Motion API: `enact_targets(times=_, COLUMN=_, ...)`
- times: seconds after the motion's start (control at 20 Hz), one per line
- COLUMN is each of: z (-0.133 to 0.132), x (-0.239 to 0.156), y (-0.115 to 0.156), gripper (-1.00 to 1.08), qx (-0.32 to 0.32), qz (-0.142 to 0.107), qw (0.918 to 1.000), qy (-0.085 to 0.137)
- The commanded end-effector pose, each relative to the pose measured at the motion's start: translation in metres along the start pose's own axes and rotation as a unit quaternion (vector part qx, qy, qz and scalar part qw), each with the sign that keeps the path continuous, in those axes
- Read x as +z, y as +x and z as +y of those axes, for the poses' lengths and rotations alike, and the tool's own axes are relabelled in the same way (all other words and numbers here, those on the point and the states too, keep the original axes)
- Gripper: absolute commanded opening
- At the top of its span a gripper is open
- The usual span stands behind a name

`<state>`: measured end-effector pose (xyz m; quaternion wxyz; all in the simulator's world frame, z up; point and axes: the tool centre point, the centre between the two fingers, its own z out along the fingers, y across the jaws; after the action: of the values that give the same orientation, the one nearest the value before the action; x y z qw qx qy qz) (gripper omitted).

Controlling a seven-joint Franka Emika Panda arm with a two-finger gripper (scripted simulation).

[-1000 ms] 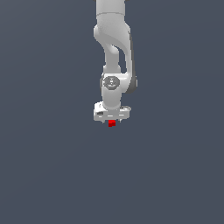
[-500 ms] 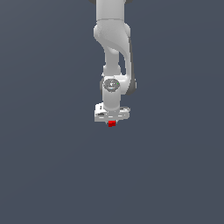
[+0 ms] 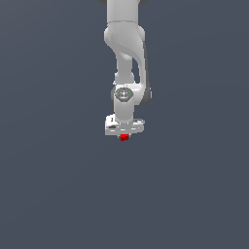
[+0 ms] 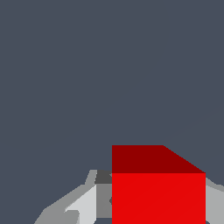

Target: Pick up the red cube and move it to a goal position.

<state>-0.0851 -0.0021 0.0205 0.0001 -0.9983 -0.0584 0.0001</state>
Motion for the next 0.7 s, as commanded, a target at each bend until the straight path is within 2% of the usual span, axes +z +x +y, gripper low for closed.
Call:
enact_targets(times=0.0, z=0.000, x=-0.001, y=0.001, gripper=-1.00, qx=0.000, qz=0.000, qw=1.0000, qy=0.000)
enact_targets(times=0.3, z=0.003, x=-0.015, y=0.008, gripper=-1.00, qx=0.000, qz=0.000, qw=1.0000, qy=0.000)
enact_targets(times=0.65, z=0.012, x=-0.051, y=0.027, gripper=-1.00, qx=0.000, qz=0.000, qw=1.0000, qy=0.000)
